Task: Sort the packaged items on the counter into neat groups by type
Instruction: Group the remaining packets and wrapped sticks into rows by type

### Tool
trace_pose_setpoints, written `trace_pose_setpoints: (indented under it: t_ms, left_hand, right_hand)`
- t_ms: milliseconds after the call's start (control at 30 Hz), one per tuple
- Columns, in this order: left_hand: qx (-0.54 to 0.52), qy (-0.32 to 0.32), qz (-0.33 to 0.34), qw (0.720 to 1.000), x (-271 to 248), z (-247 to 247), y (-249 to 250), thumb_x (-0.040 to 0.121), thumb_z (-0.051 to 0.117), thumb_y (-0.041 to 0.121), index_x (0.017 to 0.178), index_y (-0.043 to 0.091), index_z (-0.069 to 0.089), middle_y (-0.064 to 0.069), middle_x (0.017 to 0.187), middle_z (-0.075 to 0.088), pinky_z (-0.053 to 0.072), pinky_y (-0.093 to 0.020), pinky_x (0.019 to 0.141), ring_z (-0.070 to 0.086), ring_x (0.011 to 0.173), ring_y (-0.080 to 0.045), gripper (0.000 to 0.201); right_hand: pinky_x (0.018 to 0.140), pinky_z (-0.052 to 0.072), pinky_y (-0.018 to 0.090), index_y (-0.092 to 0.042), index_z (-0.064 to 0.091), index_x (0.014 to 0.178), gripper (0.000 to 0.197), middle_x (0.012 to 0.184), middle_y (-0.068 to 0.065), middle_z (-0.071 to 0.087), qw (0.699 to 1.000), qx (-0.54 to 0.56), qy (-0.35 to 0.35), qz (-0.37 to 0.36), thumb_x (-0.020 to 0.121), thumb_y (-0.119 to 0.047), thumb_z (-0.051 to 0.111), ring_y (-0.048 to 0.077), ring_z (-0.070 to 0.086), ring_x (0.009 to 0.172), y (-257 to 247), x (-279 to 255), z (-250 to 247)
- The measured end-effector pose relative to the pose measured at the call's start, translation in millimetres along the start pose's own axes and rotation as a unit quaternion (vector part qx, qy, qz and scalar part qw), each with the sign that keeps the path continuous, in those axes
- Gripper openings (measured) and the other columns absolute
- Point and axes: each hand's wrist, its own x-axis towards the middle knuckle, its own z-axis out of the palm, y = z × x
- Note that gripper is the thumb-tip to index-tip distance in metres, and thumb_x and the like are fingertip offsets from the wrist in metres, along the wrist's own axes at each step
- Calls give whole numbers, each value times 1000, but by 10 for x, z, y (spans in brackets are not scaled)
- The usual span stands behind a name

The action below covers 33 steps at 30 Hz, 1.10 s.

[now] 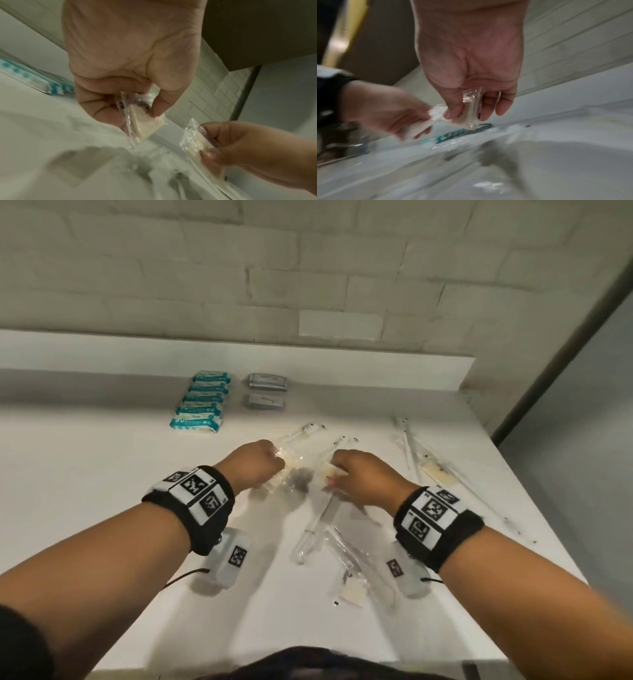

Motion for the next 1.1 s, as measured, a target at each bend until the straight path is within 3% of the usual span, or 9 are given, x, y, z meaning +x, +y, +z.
trace_pose_setpoints:
  t_ms: [133, 200, 367, 467, 600, 733, 833, 967, 1100]
  left_hand:
    - [69, -49, 69, 994, -129, 330, 348, 93, 55, 34, 102, 9, 50, -17, 118, 59, 32, -27, 71, 55, 101, -30, 27]
    - [75, -65, 98, 990, -162, 478, 532, 94, 54, 36, 100, 8, 50, -15, 111, 59, 31, -27, 70, 55, 98, -29, 28]
    - [154, -143, 166, 963, -221, 689, 848, 89, 60, 41, 71, 24, 37, 8, 75, 45, 33, -29, 62, 47, 74, -16, 33]
    - [296, -241, 154, 911, -389, 733, 892, 84, 64, 48, 79, 22, 50, 8, 79, 53, 34, -25, 57, 48, 69, -11, 30]
    - [402, -266, 108, 869, -661, 975, 747, 73, 69, 49, 93, 12, 66, 2, 81, 61, 41, -27, 57, 57, 70, -17, 42]
    - [375, -217, 76, 898, -890, 1226, 721, 69, 72, 50, 109, 18, 59, 3, 95, 65, 45, -26, 67, 59, 80, -16, 53]
    - [368, -182, 61, 910, -926, 1274, 756, 69, 72, 50, 130, 16, 38, 3, 107, 58, 42, -27, 65, 54, 78, -16, 78]
    - [348, -170, 44, 921, -792, 1272, 758, 65, 77, 47, 136, 16, 25, 5, 105, 58, 52, -32, 76, 60, 90, -18, 94]
    - [312, -185, 31, 931, -669, 1206, 726, 64, 78, 42, 132, 18, 30, 8, 97, 54, 52, -31, 74, 60, 87, -17, 87]
  right_hand:
    - [70, 34, 27, -11, 55, 99, 17, 98, 2, 55, 982, -13, 72, 175, 90, -26, 55, 24, 54, 96, 909, -164, -336]
    - [77, 38, 29, -7, 54, 114, 29, 115, 10, 59, 973, -40, 29, 224, 91, -25, 52, 28, 55, 104, 1259, -293, -380]
    - [76, 46, 33, -14, 57, 102, 21, 107, 6, 62, 984, -25, -2, 177, 86, -27, 61, 25, 59, 95, 1481, -548, -290]
    - [72, 41, 29, -18, 53, 85, 17, 100, 3, 54, 988, -50, 13, 147, 78, -23, 69, 24, 55, 92, 1492, -556, -273]
    - [85, 46, 33, -17, 56, 111, 42, 114, 6, 54, 980, -87, 14, 177, 74, -23, 74, 28, 53, 106, 1492, -492, -243]
    - [86, 52, 35, -10, 41, 130, 67, 120, 9, 58, 966, -26, -48, 253, 75, -23, 78, 28, 59, 107, 1465, -441, -309]
    - [84, 46, 30, -8, 49, 128, 48, 128, 9, 57, 975, -74, -51, 203, 86, -24, 66, 26, 58, 110, 1434, -490, -378]
    - [62, 42, 25, -16, 54, 109, 22, 115, 8, 61, 983, -20, 7, 180, 89, -23, 61, 18, 56, 82, 1482, -691, -674]
    - [68, 45, 26, -9, 55, 121, 38, 114, 7, 64, 958, -155, -104, 217, 88, -28, 61, 24, 61, 92, 1512, -1000, -847]
